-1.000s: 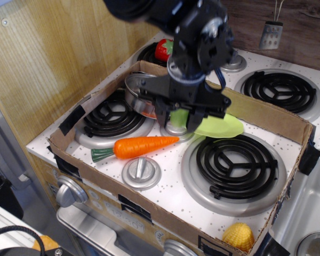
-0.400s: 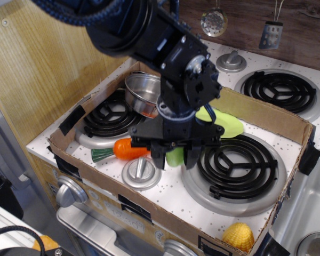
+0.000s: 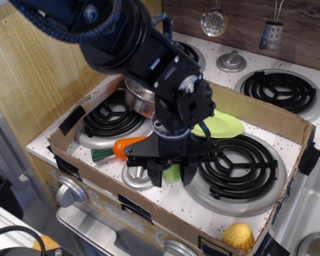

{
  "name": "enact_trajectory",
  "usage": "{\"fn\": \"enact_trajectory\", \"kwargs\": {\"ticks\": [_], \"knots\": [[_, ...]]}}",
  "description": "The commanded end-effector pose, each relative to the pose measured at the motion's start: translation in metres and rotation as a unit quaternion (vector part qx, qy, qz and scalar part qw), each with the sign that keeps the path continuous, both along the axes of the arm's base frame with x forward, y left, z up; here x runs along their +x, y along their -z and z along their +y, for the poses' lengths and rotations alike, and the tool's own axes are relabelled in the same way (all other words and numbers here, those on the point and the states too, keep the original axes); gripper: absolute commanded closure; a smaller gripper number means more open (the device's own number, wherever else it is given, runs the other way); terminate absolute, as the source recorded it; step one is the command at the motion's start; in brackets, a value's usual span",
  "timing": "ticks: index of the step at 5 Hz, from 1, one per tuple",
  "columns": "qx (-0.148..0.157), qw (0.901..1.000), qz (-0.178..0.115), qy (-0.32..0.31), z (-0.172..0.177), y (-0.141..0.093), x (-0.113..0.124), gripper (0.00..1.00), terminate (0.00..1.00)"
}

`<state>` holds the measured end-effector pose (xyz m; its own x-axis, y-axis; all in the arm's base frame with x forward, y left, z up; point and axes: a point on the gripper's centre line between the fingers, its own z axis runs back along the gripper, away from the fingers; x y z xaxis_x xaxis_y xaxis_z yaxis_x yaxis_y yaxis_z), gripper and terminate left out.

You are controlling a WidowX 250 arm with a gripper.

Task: Take broccoli out of pan

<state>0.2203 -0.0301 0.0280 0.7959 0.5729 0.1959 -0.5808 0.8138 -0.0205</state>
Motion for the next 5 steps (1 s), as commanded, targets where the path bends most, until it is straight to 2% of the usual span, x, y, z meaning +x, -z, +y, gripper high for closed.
{"fn": "enact_trajectory", "kwargs": {"ticks": [1,2,3,5], "knots": [[-0.027,0.9991,-0.033,0.008,-0.006,-0.011,0.009,0.0,0.0],[-0.022,0.9992,-0.025,0.022,-0.001,-0.022,0.013,0.0,0.0],[0.004,0.9992,-0.023,0.034,0.004,-0.037,0.02,0.0,0.0],[0.023,0.9967,-0.031,0.072,0.009,-0.053,0.034,0.0,0.0]]}}
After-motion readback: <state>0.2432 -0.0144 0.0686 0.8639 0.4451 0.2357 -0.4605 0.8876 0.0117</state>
